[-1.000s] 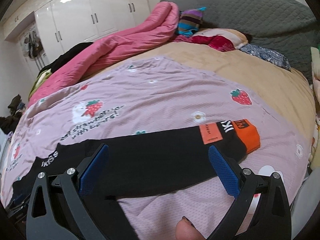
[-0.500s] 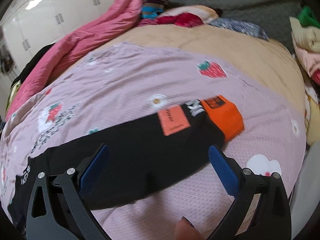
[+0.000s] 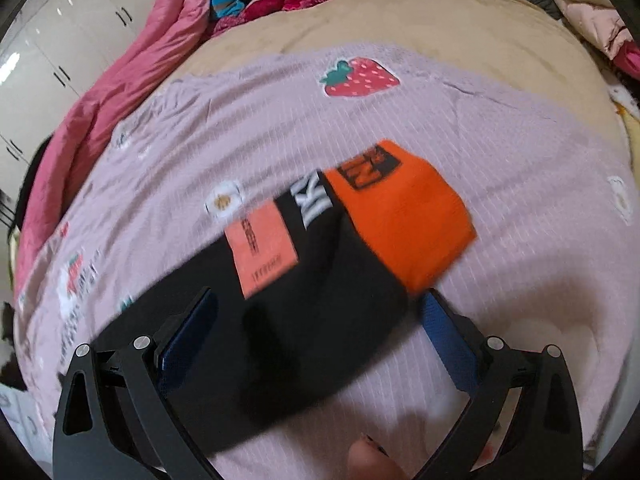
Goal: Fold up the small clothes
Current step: 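Close the right tool on the orange sleeve cuff, then lift the sleeve with the right tool and lay it across the shirt body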
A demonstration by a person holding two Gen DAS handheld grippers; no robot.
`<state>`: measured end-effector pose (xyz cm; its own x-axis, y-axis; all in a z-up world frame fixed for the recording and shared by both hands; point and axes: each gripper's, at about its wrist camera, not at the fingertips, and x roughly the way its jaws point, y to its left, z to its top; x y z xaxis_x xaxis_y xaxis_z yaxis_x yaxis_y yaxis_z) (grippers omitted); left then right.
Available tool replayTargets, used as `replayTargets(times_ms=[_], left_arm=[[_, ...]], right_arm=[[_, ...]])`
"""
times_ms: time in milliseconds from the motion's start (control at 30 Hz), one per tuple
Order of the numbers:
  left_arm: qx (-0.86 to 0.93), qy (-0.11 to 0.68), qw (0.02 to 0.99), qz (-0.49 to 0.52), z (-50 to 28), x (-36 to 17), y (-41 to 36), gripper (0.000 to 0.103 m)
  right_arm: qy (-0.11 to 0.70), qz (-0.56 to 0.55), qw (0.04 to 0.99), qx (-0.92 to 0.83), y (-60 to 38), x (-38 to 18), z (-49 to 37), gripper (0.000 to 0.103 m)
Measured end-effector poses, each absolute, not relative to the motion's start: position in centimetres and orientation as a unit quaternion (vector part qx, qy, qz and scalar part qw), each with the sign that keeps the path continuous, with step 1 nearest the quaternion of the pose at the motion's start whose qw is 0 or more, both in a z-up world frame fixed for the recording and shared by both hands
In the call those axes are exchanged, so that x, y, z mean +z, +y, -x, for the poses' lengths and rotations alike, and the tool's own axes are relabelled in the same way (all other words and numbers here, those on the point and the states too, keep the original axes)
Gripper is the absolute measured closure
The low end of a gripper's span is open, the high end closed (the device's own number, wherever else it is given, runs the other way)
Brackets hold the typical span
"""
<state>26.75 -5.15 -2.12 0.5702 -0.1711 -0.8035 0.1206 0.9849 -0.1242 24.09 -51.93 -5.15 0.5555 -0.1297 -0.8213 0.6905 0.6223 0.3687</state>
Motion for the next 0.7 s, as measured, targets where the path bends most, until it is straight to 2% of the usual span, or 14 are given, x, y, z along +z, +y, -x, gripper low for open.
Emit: replayTargets(times_ms=[33,67,100,133,200,267,467,700], left_arm=[[-0.075,0.457,0.885,0.033,-26.8,-2.0,-4.7,0.008],[-0.071,0.459,0.885,0.037,-26.8,-1.9,-4.4,0.008],[-0.069,0.461,0.884,0.040,-26.7,-1.7,-4.2,0.008],[-0.069,0.461,0.883,0.044,-26.6,-1.4,-4.0,0.008],[-0.071,0.458,0.884,0.053,-26.4,-0.8,-3.7,0.008],[-0.075,0.454,0.885,0.066,-26.0,-0.1,-3.4,0.008],[-0.093,0.444,0.886,0.098,-24.7,1.7,-2.6,0.008],[-0.099,0.428,0.890,0.123,-23.2,3.6,-1.5,0.008]], right_arm=[[0.389,-0.363,0.808,-0.252,-52.3,-5.2,-24.2,0.004],[0.380,-0.370,0.810,-0.250,-52.5,-5.3,-24.2,0.010],[0.370,-0.370,0.814,-0.251,-52.6,-5.1,-24.0,0.031],[0.365,-0.370,0.816,-0.253,-52.7,-5.0,-23.9,0.039],[0.346,-0.385,0.824,-0.228,-52.7,-4.8,-23.5,0.068],[0.328,-0.399,0.830,-0.211,-52.8,-4.4,-23.2,0.083],[0.265,-0.385,0.872,-0.145,-50.3,-0.6,-22.2,0.085],[0.230,-0.317,0.918,-0.062,-44.1,4.3,-21.4,0.086]])
